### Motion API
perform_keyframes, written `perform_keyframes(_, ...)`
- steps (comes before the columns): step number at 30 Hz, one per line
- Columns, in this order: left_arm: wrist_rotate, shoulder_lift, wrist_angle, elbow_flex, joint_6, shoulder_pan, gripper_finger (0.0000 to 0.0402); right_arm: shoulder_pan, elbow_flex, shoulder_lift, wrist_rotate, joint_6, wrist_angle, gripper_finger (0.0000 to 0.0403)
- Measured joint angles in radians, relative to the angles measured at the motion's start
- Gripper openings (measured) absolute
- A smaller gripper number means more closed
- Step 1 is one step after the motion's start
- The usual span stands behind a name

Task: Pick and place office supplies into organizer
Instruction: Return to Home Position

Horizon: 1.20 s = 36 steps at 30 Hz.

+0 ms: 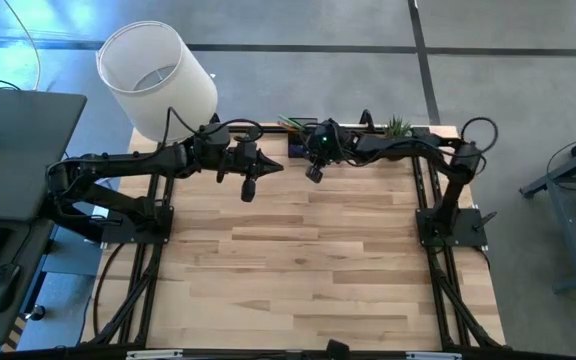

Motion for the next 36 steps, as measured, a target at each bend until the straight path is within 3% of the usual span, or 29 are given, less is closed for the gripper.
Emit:
perform_keyframes(4, 0.0, 0.0, 0.0, 0.0, 0.0, 0.0, 0.0001, 0.013, -0.001, -0.061, 0.001, 0.004, -0.058, 0.0)
perform_keyframes(8, -0.004, -0.005, -0.002, 0.0, -0.012, 0.0, 0.0001, 0.018, -0.065, -0.164, 0.026, 0.055, 0.019, 0.0)
perform_keyframes(14, 0.039, -0.049, -0.025, 0.0, -0.024, 0.0, 0.0001, 0.021, -0.325, -0.418, 0.021, 0.1, 0.29, 0.0)
perform_keyframes(18, 0.061, -0.077, -0.047, 0.0, -0.027, -0.021, 0.0001, 0.022, -0.507, -0.61, 0.007, 0.135, 0.359, 0.0)
perform_keyframes(26, -0.104, -0.125, -0.032, 0.0, -0.033, -0.161, 0.0001, 0.072, -0.744, -0.945, -0.004, 0.189, 0.346, 0.0)
perform_keyframes(31, -0.262, -0.128, -0.127, 0.0, -0.055, -0.29, 0.0, 0.121, -0.834, -1.121, 0.018, 0.214, 0.33, 0.0)
perform_keyframes(36, -0.278, -0.16, -0.113, -0.038, -0.091, -0.381, 0.0, 0.16, -0.905, -1.299, 0.107, 0.202, 0.337, 0.0)
